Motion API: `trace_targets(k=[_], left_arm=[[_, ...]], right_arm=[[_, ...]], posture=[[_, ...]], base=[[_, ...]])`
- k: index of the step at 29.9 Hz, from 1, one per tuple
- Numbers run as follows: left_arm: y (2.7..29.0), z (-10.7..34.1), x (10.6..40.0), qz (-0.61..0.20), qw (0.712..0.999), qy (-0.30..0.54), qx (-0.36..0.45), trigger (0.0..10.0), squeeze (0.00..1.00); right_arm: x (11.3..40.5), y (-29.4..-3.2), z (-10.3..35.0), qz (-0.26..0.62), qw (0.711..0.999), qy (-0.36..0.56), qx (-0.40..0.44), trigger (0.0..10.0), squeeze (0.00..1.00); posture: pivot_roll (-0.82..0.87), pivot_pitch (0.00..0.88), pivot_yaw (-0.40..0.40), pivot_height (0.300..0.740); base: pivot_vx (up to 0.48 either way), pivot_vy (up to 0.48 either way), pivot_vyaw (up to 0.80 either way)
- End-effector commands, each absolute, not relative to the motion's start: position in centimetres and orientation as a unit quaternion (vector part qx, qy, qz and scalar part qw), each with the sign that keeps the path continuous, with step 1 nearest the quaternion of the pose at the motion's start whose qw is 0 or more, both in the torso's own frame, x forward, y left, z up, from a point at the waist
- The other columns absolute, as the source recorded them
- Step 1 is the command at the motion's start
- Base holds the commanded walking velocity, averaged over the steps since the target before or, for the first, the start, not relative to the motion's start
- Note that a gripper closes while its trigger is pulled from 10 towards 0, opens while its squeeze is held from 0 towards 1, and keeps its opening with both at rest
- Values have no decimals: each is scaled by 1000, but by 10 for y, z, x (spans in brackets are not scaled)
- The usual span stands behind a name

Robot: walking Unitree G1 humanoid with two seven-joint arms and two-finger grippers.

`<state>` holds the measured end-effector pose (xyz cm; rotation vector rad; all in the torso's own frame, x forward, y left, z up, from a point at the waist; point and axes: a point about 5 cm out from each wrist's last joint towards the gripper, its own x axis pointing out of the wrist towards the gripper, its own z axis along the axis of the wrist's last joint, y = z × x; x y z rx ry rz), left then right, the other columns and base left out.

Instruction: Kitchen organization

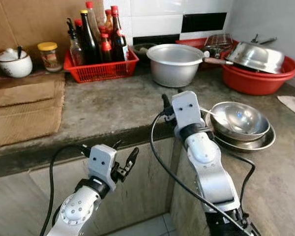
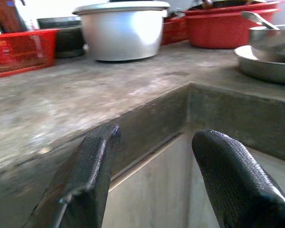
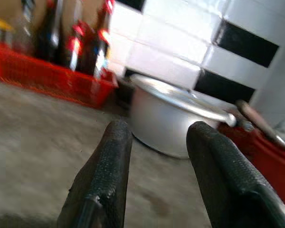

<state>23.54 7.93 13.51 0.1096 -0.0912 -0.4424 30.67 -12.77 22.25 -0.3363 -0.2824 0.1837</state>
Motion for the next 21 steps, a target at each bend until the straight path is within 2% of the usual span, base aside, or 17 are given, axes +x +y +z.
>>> trace_targets(k=[1,8,9,10,11,14,15,16,21], left_arm=[[78,136,233,-221,973,-46,52,10000,0],[76,137,231,-229,971,-49,45,10000,0],[74,138,231,-237,969,-52,39,10000,0],[73,138,230,-239,969,-53,38,10000,0],[71,139,229,-247,967,-59,34,10000,0],[65,149,226,-271,958,-87,13,10000,0],[64,150,226,-274,957,-90,10,10000,0],[64,151,226,-276,957,-93,9,10000,0],[61,154,227,-290,952,-100,-1,10000,0]], right_arm=[[311,-124,227,99,966,-153,-185,10000,0],[317,-124,231,93,956,-164,-227,10000,0],[317,-125,230,92,954,-165,-234,10000,286],[317,-125,229,92,953,-165,-235,10000,286],[317,-125,228,91,952,-161,-242,10000,1000],[319,-125,222,84,947,-149,-272,10000,1000],[319,-125,221,86,946,-146,-276,10000,569],[320,-124,220,87,945,-144,-280,10000,0],[325,-124,216,78,940,-130,-305,10000,0]], posture=[[93,8,-59,740],[91,13,-61,740],[91,13,-61,740],[91,13,-61,740],[88,20,-59,740],[88,25,-56,740],[87,26,-57,740],[87,26,-57,740],[85,32,-58,740]], base=[[0,0,0],[0,0,0],[0,0,0],[0,0,0],[0,0,0],[0,0,0],[0,0,0],[0,0,0],[0,0,0]])
